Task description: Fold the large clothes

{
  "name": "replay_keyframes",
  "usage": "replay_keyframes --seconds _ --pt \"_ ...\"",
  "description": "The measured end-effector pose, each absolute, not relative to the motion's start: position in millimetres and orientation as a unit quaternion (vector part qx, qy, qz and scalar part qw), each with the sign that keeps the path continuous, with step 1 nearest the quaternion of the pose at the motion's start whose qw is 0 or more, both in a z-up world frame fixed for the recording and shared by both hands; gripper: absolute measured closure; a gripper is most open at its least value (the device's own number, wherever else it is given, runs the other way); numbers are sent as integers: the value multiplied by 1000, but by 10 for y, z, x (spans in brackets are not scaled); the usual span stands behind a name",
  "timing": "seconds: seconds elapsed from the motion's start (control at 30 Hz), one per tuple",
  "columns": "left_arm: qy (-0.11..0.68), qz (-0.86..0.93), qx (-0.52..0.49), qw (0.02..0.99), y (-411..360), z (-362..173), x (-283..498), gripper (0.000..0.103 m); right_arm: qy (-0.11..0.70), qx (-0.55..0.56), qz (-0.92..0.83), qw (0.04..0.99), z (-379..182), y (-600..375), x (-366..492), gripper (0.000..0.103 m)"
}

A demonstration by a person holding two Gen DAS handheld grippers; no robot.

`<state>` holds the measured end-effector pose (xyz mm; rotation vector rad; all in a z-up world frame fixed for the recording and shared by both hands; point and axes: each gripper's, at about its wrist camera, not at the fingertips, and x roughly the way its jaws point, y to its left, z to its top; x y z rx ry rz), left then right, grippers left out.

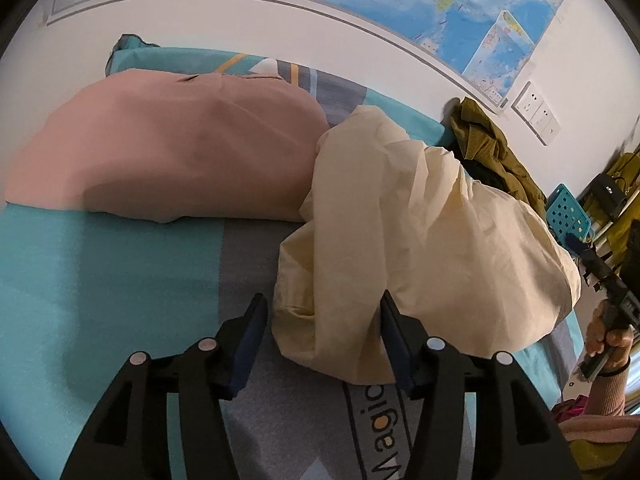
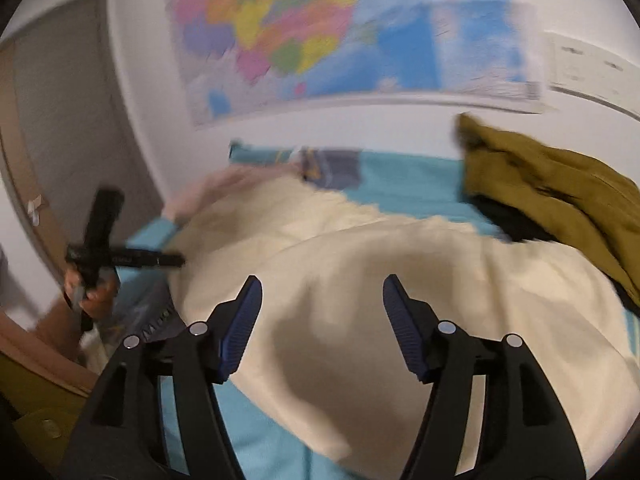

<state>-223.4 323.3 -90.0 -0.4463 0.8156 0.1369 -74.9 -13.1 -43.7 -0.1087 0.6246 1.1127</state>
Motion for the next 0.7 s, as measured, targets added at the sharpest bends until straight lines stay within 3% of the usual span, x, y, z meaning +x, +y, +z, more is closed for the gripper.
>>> replay_keyframes --seconds 0.27,0.53,0.7 --pt "406 72 -222 884 3278 -963 -2159 44 383 -51 496 778 -1018 250 -326 46" --pt "393 96 -207 891 3231 -867 -2280 42 292 -98 557 772 -386 284 -965 33" --pt "380 105 -213 894 3243 -803 -2427 37 262 -194 613 719 -455 860 -1490 29"
